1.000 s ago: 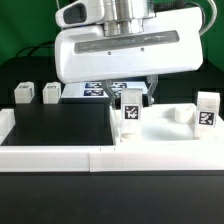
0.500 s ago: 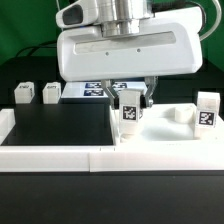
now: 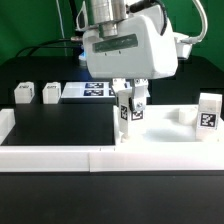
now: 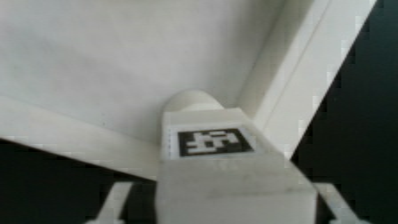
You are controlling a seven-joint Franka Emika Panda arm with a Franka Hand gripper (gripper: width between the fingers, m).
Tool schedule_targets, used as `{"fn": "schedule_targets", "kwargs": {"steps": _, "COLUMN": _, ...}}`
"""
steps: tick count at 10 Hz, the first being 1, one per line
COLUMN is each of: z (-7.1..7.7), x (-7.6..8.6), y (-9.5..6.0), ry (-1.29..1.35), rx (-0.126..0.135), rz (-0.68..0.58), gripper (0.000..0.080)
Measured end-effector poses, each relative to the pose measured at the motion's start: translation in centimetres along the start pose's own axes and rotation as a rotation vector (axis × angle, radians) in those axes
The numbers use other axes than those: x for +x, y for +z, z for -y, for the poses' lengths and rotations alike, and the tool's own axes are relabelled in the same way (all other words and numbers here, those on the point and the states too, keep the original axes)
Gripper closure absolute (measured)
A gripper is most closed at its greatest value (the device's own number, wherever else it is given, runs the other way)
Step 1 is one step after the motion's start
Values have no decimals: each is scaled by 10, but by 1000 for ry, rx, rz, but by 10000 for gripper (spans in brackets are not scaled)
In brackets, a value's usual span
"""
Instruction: Assemble square table
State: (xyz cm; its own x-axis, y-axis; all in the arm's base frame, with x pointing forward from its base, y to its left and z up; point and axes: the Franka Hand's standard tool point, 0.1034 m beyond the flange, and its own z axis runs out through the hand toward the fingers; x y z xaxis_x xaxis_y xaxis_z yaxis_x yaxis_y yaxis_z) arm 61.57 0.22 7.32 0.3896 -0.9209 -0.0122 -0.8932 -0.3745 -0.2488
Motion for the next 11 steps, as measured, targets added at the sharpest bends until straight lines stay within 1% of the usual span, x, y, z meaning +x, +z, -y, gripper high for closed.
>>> {"fn": "schedule_targets", "kwargs": {"steps": 3, "z": -1, "x": 1, "y": 0, "ry": 241, "rx": 7, "rz": 7, "gripper": 505}}
{"fn": "schedule_targets", "kwargs": {"steps": 4, "z": -2, "x": 2, "y": 0, "ry": 541, "rx": 13, "rz": 34, "gripper": 505}}
{"fn": "schedule_targets", "kwargs": {"steps": 5, "z": -2, "x": 0, "y": 0, "ry": 640, "rx": 5, "rz": 47, "gripper": 505}}
{"fn": "schedule_targets", "kwargs": {"steps": 6, "z": -2, "x": -1, "y": 1, "ry": 550, "rx": 7, "rz": 47, "gripper": 505}}
{"fn": "schedule_targets", "kwargs": {"steps": 7, "z": -2, "x": -1, "y": 1, "ry": 545, "rx": 7, "rz": 47, "gripper": 505}}
{"fn": "schedule_targets", "kwargs": {"steps": 8, "z": 1, "x": -3, "y": 0, "ry": 401, "rx": 6, "rz": 42, "gripper": 283}}
{"fn": "schedule_targets", "kwargs": {"steps": 9, "z": 6, "x": -7, "y": 0, "ry": 193, "rx": 3, "rz": 30, "gripper": 283}}
{"fn": "schedule_targets", "kwargs": {"steps": 10, "z": 9, "x": -12, "y": 2, "ry": -113, "rx": -4, "rz": 20, "gripper": 174}}
{"fn": "schedule_targets", "kwargs": {"steps": 11, "z": 7, "x": -11, "y": 2, "ry": -124, "rx": -2, "rz": 22, "gripper": 156}}
